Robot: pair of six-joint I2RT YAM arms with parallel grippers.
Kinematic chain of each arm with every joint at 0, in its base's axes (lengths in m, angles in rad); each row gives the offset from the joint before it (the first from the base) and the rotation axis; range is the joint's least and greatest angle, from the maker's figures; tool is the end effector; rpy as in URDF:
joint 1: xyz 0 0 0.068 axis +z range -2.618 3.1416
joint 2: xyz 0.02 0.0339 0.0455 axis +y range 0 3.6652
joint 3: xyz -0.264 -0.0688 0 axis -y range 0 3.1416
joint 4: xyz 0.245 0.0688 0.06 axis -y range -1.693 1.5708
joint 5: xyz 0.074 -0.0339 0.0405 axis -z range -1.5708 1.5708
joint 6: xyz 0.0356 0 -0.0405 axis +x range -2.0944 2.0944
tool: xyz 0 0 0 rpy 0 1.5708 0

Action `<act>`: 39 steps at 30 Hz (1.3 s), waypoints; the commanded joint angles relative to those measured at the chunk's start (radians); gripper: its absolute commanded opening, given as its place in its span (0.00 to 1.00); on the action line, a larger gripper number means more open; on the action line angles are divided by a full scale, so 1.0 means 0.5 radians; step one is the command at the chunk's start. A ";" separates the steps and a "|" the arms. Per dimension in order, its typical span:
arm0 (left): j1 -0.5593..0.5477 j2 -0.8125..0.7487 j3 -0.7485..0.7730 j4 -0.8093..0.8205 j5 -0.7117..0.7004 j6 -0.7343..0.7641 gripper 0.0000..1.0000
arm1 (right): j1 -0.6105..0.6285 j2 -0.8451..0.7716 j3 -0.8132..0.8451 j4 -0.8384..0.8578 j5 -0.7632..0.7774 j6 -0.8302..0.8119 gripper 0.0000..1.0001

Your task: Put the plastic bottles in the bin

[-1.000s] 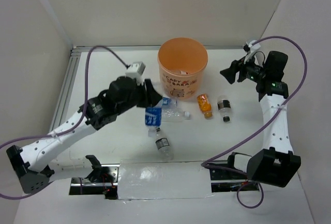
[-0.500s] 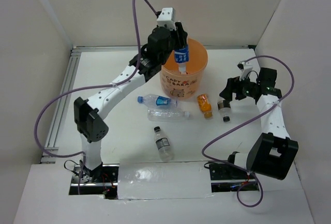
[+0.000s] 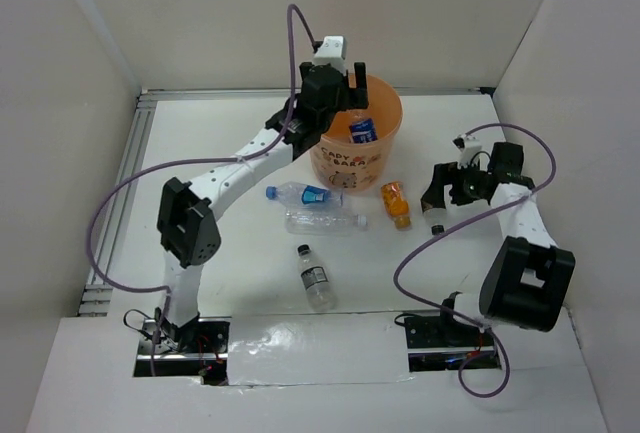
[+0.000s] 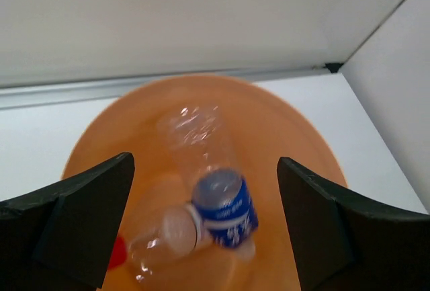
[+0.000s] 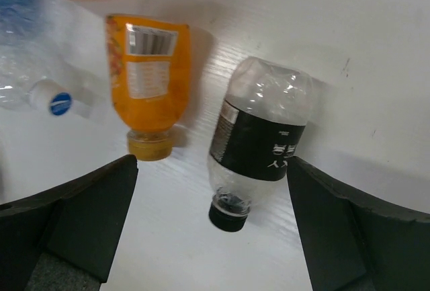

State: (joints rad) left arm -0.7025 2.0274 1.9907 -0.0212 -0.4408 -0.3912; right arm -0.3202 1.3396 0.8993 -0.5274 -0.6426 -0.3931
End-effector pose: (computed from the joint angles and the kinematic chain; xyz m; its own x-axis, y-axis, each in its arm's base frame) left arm 0.3834 -0.3047 0.3953 -0.1397 -0.3336 -0.9323 0.2228 0.9068 -0.3578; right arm 0.2581 -0.0631 0.2359 -0.6950 -0.0926 -0.7130 -0.3647 0.9000 0.2386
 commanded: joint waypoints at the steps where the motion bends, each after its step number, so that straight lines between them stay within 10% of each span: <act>1: -0.077 -0.498 -0.188 0.004 -0.029 0.046 1.00 | 0.057 0.161 -0.025 0.165 0.150 0.059 0.99; 10: -0.344 -1.755 -1.847 -0.785 0.010 -0.642 1.00 | 0.220 0.576 -0.032 0.401 0.610 0.139 0.89; 19: -0.616 -1.849 -2.564 -0.737 0.283 -1.212 1.00 | 0.113 0.206 0.317 0.056 0.243 -0.142 0.32; 26: -0.703 -1.518 -2.586 -0.535 0.323 -1.399 1.00 | 0.195 -0.096 0.925 0.216 -0.512 -0.111 0.31; 36: -0.758 -1.477 -2.524 -0.415 0.342 -1.381 1.00 | 0.968 0.470 1.449 0.760 -0.264 0.145 0.37; 39: -0.758 -1.637 -2.542 -0.415 0.317 -1.426 1.00 | 1.045 0.683 1.573 0.739 -0.188 0.145 0.58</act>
State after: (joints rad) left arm -1.0740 1.2881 0.6941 -0.2626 -0.2672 -1.0657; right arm 0.1745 1.5959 1.6283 -0.1822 -0.7959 -0.3450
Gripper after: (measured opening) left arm 1.001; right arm 0.588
